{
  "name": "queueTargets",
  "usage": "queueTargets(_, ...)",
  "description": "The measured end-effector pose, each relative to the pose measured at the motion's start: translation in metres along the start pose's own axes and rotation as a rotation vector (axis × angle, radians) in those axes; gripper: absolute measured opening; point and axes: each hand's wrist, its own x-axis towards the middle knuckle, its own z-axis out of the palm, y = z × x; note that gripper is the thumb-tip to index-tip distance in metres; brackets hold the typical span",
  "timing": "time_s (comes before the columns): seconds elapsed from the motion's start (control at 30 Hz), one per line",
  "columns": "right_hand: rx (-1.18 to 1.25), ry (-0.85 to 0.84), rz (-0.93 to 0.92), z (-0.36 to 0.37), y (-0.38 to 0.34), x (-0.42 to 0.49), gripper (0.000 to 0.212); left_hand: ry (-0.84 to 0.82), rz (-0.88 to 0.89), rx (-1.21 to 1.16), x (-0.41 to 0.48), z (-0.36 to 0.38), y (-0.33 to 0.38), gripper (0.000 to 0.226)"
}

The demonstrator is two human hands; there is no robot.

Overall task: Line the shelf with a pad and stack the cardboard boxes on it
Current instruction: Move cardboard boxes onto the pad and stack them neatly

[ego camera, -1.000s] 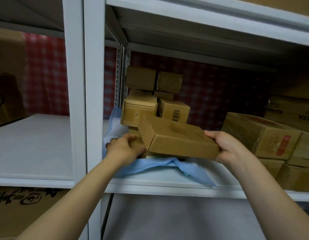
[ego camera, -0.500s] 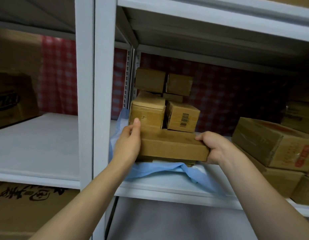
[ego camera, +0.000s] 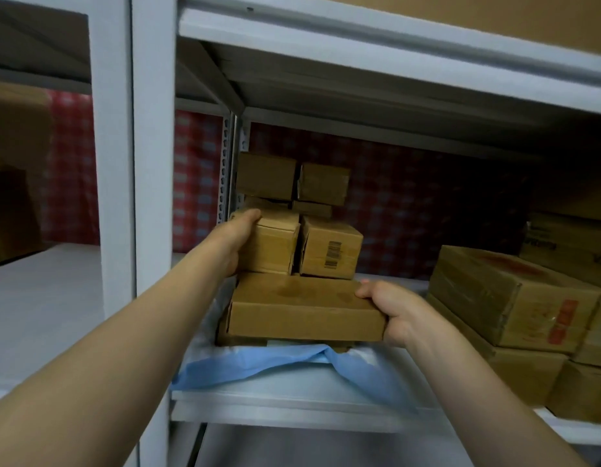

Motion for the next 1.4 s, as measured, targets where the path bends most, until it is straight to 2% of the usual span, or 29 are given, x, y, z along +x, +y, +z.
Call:
queueTargets(0.13, -0.001, 0.023, -0.012, 0.0, -0.003, 0.002, 0.025, 0.03, 0.034, 0.034, -0.003, 0.009, 0.014, 0.043)
queueTargets(0.23, 0.01, 0.052, -0.034, 0.006, -0.004, 0.004, 0.021, 0.035, 0.026, 0.059, -0.008, 0.011, 0.021, 0.04)
queueTargets(0.3, 0.022, 0.082, -0.038, 0.011, -0.003, 0.006, 0.018, 0.004, 0.028, 0.052, -0.009, 0.01, 0.023, 0.045)
queueTargets(0.37, 0.028, 0.106, -0.046, 0.014, -0.001, 0.009, 0.012, -0.006, 0.024, 0.049, -0.009, 0.01, 0.02, 0.059)
queueTargets(0.47, 0.027, 0.11, -0.05, 0.018, 0.0, 0.012, 0.008, -0.013, 0.053, 0.051, -0.01, 0.008, 0.009, 0.054)
queueTargets(0.57, 0.018, 0.066, -0.033, 0.02, 0.003, 0.011, 0.01, 0.02, 0.042, 0.051, -0.006, 0.003, -0.006, 0.091)
queueTargets(0.63, 0.026, 0.076, -0.048, 0.02, 0.003, 0.012, 0.007, 0.03, 0.061, 0.034, -0.004, 0.0, -0.016, 0.104)
queueTargets(0.7, 0.022, 0.103, -0.072, 0.021, 0.001, 0.014, 0.005, 0.039, 0.08, 0.068, -0.008, 0.003, -0.021, 0.103)
queueTargets(0.87, -0.042, 0.096, -0.099, 0.029, 0.002, 0.016, 0.017, 0.126, 0.129, 0.117, -0.014, 0.0, -0.022, 0.099)
queueTargets(1.0, -0.071, 0.091, -0.135, 0.031, 0.001, 0.016, 0.004, 0.143, 0.133, 0.125, -0.014, -0.005, -0.027, 0.093)
queueTargets(1.13, -0.123, 0.093, -0.182, 0.035, 0.002, 0.018, 0.013, 0.158, 0.155, 0.188, -0.014, -0.006, -0.031, 0.086)
queueTargets(1.2, -0.057, 0.082, -0.145, 0.03, 0.003, 0.022, 0.021, 0.187, 0.153, 0.232, -0.012, -0.006, -0.034, 0.09)
queueTargets(1.27, -0.009, 0.17, -0.18, 0.015, 0.002, 0.028, 0.026, 0.259, 0.164, 0.317, -0.013, -0.006, -0.034, 0.097)
queueTargets(1.3, -0.062, 0.275, -0.245, 0.005, 0.001, 0.032, 0.025, 0.307, 0.188, 0.379, -0.015, -0.005, -0.032, 0.1)
queueTargets(1.33, -0.158, 0.402, -0.312, -0.006, 0.002, 0.036, 0.024, 0.349, 0.222, 0.44, -0.018, -0.003, -0.03, 0.102)
queueTargets(1.4, -0.485, 0.643, -0.387, -0.024, 0.006, 0.04, 0.038, 0.401, 0.315, 0.526, -0.024, 0.004, -0.026, 0.103)
